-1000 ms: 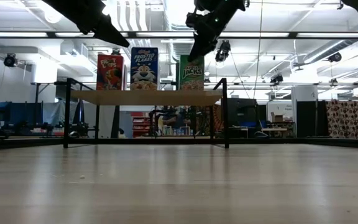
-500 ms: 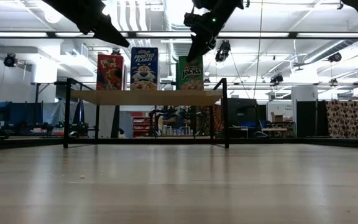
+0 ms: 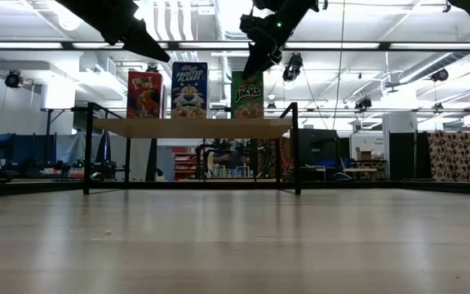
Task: Stack cereal on shelf
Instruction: Adjust the green cereal box on the shelf, then put the red cereal box on the shelf aligned with the red cereal boxes
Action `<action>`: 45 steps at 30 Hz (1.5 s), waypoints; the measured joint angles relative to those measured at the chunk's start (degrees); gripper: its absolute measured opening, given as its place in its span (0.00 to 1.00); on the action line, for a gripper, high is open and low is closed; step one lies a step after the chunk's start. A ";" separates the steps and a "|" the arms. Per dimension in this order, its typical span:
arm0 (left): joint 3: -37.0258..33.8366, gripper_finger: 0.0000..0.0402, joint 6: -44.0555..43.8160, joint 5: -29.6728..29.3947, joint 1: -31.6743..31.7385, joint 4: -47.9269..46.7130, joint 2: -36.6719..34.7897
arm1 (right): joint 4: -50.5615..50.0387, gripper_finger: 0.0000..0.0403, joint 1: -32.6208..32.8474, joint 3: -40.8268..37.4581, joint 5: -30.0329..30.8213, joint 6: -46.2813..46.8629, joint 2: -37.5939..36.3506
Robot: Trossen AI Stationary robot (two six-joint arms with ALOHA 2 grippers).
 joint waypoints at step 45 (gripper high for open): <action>0.00 0.00 0.00 0.02 0.00 -0.02 0.00 | -4.14 0.74 1.33 4.97 -0.12 0.92 0.53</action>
